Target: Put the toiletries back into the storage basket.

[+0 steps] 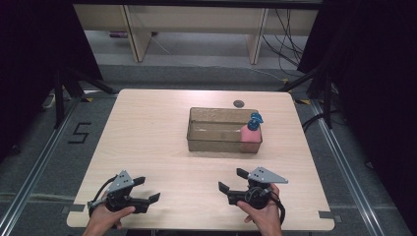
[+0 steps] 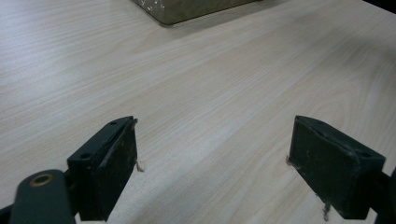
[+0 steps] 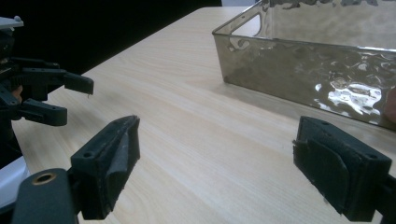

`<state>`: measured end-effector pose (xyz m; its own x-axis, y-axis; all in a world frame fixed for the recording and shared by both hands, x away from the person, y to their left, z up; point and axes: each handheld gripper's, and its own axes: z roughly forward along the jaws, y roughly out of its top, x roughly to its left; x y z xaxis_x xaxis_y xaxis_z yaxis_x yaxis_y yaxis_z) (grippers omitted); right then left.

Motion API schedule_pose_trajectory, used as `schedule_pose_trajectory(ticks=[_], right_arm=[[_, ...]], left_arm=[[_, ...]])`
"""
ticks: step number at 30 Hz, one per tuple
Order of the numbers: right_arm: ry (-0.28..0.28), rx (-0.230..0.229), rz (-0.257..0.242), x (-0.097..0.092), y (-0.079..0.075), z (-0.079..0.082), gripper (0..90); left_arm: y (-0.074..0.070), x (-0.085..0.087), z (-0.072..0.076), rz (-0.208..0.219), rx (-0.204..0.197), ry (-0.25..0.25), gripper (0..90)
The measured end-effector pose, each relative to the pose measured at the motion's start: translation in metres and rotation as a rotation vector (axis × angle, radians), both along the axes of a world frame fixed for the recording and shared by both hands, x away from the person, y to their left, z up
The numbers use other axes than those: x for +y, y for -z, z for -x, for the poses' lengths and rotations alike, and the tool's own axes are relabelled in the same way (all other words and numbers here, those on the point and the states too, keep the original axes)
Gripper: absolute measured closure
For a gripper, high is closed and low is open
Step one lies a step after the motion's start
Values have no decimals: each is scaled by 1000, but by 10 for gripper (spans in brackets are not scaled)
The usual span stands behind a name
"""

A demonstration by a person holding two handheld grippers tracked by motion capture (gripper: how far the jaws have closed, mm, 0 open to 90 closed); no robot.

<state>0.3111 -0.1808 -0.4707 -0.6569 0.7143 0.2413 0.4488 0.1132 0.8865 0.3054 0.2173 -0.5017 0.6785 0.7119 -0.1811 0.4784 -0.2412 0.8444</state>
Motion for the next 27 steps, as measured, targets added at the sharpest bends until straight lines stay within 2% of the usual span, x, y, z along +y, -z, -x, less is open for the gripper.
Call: schedule_pose_trajectory(ticks=[1, 2, 3, 6, 7, 8, 10, 11, 14, 17, 22, 23, 24, 25, 27], right_arm=[[21, 22, -7, 1, 1, 2, 153], [-3, 0, 5, 0, 2, 1, 153], [-2, -2, 14, -1, 2, 2, 153], [12, 5, 15, 0, 4, 5, 153], [-5, 19, 8, 0, 4, 6, 153], [-3, 5, 11, 0, 5, 7, 153], [-4, 9, 21, 1, 5, 10, 153], [-11, -8, 24, 2, 6, 9, 153], [-14, -1, 28, 2, 6, 12, 153], [-26, -13, 39, 3, 8, 14, 153], [-18, 16, 45, 4, 10, 19, 153], [-24, -26, 67, 2, 11, 17, 153], [-24, -26, 67, 2, 11, 17, 153], [-28, -3, 64, 3, 11, 18, 153], [-31, 13, 65, 3, 12, 20, 153]], left_arm=[[0, 0, 0, 2, -2, 4, 147], [0, -1, 1, 5, -3, 7, 147], [0, -1, 1, 5, 0, 5, 147], [0, -1, 1, 7, -3, 10, 147], [0, -1, 1, 7, -3, 10, 147], [0, -1, 1, 12, -4, 8, 147], [0, -1, 1, 4, -3, 10, 147], [0, -1, 1, 5, -5, 11, 147], [0, -2, 1, 6, -3, 12, 147], [0, -2, 1, 11, -6, 14, 147], [0, -2, 1, 7, -8, 19, 147], [0, -2, 1, 7, -8, 19, 147], [0, -2, 1, 6, -8, 20, 147], [0, -2, 1, 6, -8, 20, 147], [0, -2, 1, 7, -9, 20, 147]])
